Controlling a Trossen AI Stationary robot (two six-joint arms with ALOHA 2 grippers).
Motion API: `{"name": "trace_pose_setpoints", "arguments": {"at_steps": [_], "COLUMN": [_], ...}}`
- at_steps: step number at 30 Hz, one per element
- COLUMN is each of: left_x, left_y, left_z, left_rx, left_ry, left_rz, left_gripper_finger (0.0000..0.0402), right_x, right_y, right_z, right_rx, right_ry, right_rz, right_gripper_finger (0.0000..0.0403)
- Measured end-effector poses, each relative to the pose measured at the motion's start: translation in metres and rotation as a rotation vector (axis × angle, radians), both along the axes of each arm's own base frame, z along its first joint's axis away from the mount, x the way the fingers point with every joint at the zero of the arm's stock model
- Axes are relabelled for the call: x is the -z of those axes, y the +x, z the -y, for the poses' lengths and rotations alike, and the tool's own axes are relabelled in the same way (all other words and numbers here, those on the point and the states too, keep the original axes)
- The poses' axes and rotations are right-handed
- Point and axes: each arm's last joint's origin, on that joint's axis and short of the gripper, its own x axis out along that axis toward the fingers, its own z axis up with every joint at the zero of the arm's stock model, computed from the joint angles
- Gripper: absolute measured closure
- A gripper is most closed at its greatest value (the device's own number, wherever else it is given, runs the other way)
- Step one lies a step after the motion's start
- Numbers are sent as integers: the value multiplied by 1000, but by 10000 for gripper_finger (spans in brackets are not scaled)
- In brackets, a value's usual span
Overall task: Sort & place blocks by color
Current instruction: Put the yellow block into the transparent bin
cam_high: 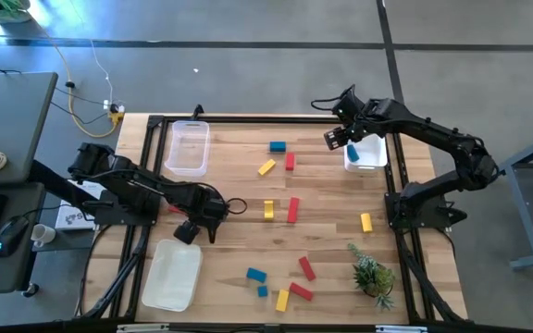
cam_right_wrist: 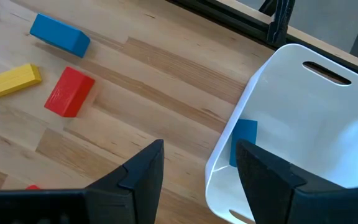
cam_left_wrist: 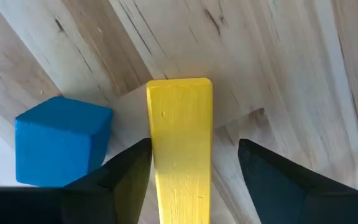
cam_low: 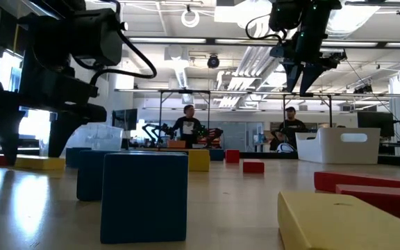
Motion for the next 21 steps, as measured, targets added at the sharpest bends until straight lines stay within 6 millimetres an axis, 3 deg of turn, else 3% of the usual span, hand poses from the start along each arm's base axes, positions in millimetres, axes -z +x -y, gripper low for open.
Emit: {"name": "trace_pose_setpoints", "arguments": {"at_steps": [11,21], "left_x": [0,-22], "left_y": [1,3], "left_z": [-2,-10], "left_rx": [5,-197], "left_ry": [-2,10], "left_rz": [15,131], "left_gripper_finger": [314,314], "right_x": [0,0], "right_y": [0,0], "right_z": [0,0], "right_rx": [0,-2], "right_ry": [0,11], "right_rz": [0,8], "right_gripper_finger": [217,217]}}
